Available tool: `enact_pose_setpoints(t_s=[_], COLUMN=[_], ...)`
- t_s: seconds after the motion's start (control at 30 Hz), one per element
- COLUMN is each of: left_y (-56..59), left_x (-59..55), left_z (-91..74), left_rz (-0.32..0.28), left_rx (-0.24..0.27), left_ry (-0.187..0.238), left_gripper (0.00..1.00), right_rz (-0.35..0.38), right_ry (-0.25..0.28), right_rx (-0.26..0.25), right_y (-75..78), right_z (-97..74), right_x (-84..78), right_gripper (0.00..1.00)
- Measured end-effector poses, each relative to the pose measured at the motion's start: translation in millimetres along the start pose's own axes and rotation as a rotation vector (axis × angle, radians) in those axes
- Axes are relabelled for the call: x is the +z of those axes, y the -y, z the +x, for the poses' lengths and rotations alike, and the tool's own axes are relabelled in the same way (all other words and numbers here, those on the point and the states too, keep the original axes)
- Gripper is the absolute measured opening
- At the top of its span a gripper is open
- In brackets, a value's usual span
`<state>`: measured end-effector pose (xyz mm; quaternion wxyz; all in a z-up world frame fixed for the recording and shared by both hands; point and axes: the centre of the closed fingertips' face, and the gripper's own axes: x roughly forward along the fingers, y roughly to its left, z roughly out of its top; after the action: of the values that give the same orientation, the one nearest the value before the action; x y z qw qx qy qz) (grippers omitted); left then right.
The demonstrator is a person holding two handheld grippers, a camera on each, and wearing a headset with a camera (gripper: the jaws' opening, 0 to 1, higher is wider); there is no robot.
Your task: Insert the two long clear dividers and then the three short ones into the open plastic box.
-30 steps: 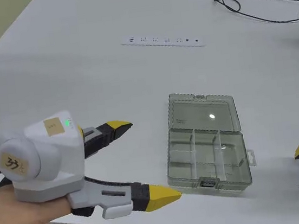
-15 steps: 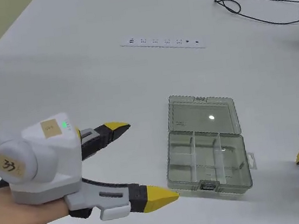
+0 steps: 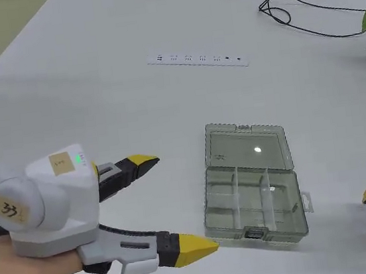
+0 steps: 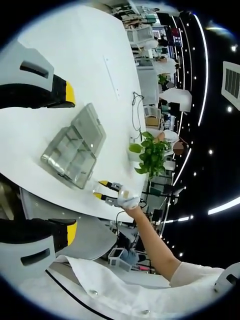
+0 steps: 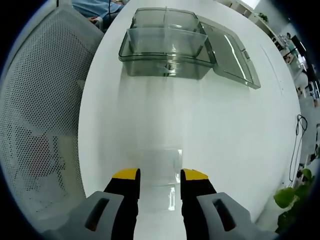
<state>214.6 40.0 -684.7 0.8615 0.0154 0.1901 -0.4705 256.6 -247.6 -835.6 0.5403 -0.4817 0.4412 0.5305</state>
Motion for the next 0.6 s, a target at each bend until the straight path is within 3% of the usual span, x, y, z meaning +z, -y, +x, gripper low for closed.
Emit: enact_pose_setpoints(t_s=[0.37, 0.6], left_y=[2.9, 6.1], left_x=[10.7, 20.3], left_z=[3.3, 8.8], left_rz=[0.016, 0.009], left_rx=[-0.015, -0.025], left_ry=[0.019, 0.044], left_gripper=[0.93, 0.92], right_rz=[-0.01, -0.013], right_ry=[0.079, 0.15], right_rx=[-0.109, -0.194], right_y=[4.9, 3.2], right_z=[-48.7, -88.0], right_x=[38.7, 72.6], right_gripper=[0.32, 0.32])
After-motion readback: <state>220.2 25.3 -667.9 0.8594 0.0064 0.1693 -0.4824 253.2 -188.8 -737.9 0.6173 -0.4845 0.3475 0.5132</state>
